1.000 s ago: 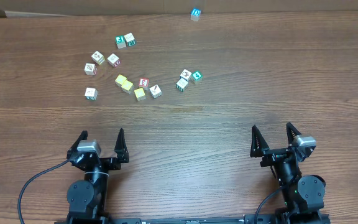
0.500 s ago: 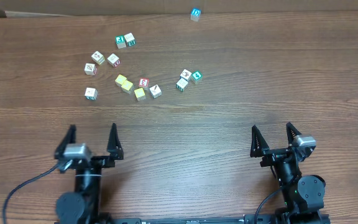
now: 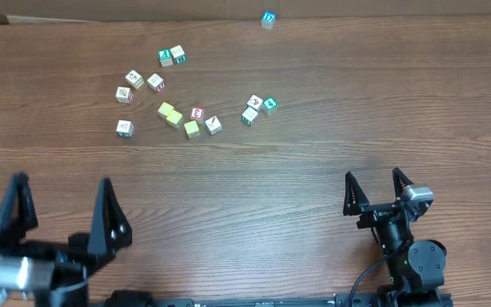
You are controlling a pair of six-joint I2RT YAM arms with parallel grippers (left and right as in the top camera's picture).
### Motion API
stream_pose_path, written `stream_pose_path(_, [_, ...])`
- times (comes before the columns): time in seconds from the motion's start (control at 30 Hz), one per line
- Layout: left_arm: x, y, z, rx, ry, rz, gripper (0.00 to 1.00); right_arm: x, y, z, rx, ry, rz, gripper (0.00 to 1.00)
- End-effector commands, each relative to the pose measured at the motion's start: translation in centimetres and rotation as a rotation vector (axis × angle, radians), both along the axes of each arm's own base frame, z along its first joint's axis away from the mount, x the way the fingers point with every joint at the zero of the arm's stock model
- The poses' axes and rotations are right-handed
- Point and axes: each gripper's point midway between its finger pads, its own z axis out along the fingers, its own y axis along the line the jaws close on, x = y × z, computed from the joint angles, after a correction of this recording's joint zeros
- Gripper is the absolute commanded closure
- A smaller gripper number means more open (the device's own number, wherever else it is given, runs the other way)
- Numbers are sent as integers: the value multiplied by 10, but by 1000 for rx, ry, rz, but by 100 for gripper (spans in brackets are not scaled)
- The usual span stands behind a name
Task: Form a tower
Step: 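Raise the left arm and reach toward the block cluster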
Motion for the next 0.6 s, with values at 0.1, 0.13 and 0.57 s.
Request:
stream_pose_path(0.1, [56,-27,36,133,230,-99,1,0,-1,-1,6,-7,-2,0])
stream_pose_path(0.13, [67,-31,38,154,286,-113,0,0,-1,-1,6,-7,-2,0])
stream_pose_path(0.57, [208,-42,-41,304,1013,-172,0,0,-1,-1,6,-7,-2,0])
